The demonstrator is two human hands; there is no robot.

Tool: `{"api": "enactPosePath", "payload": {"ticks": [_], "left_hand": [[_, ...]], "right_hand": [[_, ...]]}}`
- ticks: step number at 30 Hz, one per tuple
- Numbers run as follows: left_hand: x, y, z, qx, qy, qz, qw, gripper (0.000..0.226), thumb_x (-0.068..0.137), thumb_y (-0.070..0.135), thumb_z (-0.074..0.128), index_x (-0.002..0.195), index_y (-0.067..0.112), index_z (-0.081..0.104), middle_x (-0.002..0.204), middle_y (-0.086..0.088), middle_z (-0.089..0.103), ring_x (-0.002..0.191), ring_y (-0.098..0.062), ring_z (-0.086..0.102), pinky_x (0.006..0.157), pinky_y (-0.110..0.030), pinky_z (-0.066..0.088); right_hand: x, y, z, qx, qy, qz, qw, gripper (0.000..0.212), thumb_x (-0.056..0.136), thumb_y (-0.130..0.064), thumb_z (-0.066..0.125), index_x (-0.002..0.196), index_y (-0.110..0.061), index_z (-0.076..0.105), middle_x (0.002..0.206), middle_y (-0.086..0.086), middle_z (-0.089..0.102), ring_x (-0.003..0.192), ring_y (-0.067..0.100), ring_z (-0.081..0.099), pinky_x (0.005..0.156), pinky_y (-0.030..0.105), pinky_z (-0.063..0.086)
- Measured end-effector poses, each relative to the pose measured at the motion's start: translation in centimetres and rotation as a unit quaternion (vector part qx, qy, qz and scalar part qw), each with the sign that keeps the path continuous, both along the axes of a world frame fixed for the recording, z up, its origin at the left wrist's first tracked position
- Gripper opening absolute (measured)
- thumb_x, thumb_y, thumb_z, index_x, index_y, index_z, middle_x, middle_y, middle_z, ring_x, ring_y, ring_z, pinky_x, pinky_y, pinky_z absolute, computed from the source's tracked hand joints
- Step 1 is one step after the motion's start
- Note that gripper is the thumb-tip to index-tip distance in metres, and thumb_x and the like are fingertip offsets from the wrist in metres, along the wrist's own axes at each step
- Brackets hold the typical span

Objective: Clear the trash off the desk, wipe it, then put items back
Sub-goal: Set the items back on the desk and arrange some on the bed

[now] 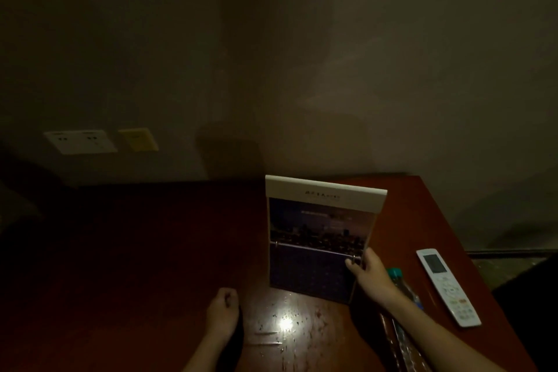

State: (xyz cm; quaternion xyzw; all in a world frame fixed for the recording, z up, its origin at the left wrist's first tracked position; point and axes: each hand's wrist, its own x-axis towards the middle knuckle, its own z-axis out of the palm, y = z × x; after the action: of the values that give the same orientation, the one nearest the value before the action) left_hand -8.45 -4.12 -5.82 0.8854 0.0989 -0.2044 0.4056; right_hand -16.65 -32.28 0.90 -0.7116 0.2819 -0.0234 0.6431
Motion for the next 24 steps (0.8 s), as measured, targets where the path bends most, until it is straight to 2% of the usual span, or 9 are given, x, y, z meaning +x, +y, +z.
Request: {"api": "enactPosePath", "payload": {"ticks": [4,8,11,14,16,19,22,24], "left_hand": [[-0.2,0.4,-0.1,0.009,-0.002,-0.007,1.0,0.016,0.098,0.017,0.047,0.085,0.026,0.051,0.092,-0.007,0.058,0.089,-0.021,0.055,0.073,-0.026,0.037],[0.1,0.9,0.2,0.016,0.008,0.005,1.0,0.018,0.098,0.016,0.047,0.085,0.026,0.051,0.087,-0.003,0.058,0.087,-0.02,0.056,0.07,-0.025,0.036],[0.5,1.2,0.4,0.012,0.004,0.008,1.0,0.028,0.098,0.015,0.048,0.078,0.035,0.045,0.08,0.005,0.054,0.083,-0.018,0.054,0.07,-0.024,0.035],[1.6,1.5,0.2,0.024,0.005,0.01,1.0,0.021,0.098,0.015,0.047,0.082,0.03,0.049,0.087,0.002,0.057,0.088,-0.019,0.057,0.072,-0.024,0.038],[2.8,1.5,0.1,0.044,0.012,-0.001,0.999,0.014,0.098,0.018,0.046,0.09,0.029,0.049,0.097,0.0,0.058,0.093,-0.02,0.059,0.074,-0.024,0.04],[4.8,1.2,0.0,0.047,0.003,-0.011,0.999,0.015,0.099,0.017,0.046,0.09,0.029,0.048,0.098,0.0,0.056,0.1,-0.021,0.058,0.075,-0.024,0.038],[6.2,0.5,-0.3,0.041,0.003,-0.003,0.999,0.008,0.099,0.016,0.046,0.098,0.023,0.05,0.099,-0.002,0.057,0.093,-0.018,0.056,0.073,-0.024,0.036],[6.6,0.0,-0.4,0.03,-0.002,0.001,1.0,0.009,0.099,0.015,0.046,0.097,0.022,0.05,0.097,-0.001,0.056,0.09,-0.017,0.055,0.073,-0.025,0.037]], "right_hand": [[1.2,0.1,-0.5,-0.009,-0.008,0.003,1.0,0.022,0.094,0.002,0.048,0.111,-0.013,0.045,0.103,-0.002,0.055,0.104,0.016,0.053,0.068,0.018,0.049],[4.1,0.8,-0.5,-0.03,-0.022,0.022,0.999,0.024,0.094,0.002,0.048,0.112,-0.013,0.045,0.105,-0.001,0.054,0.105,0.015,0.052,0.076,0.02,0.048],[6.6,0.9,-0.3,-0.059,-0.025,0.026,0.998,0.026,0.093,0.002,0.05,0.115,-0.01,0.046,0.108,0.002,0.054,0.11,0.02,0.051,0.089,0.032,0.047],[9.1,0.0,-0.1,-0.079,-0.025,0.022,0.996,0.033,0.092,0.003,0.052,0.124,-0.004,0.046,0.114,0.007,0.054,0.116,0.027,0.052,0.098,0.043,0.046],[10.7,-0.9,0.2,-0.082,-0.029,0.025,0.996,0.04,0.092,0.005,0.052,0.13,-0.003,0.043,0.116,0.007,0.053,0.119,0.028,0.05,0.099,0.041,0.044],[12.4,-1.6,0.7,-0.071,-0.036,0.043,0.996,0.05,0.092,0.006,0.05,0.139,-0.006,0.036,0.121,0.004,0.049,0.121,0.021,0.046,0.097,0.033,0.04],[13.8,-2.0,1.1,-0.093,-0.049,0.051,0.993,0.051,0.093,0.004,0.05,0.141,-0.009,0.036,0.121,0.001,0.049,0.121,0.018,0.046,0.098,0.033,0.041],[15.1,-2.4,1.6,-0.096,-0.047,0.065,0.992,0.053,0.094,0.003,0.049,0.142,-0.014,0.035,0.123,-0.003,0.047,0.121,0.013,0.043,0.101,0.035,0.04]]}}
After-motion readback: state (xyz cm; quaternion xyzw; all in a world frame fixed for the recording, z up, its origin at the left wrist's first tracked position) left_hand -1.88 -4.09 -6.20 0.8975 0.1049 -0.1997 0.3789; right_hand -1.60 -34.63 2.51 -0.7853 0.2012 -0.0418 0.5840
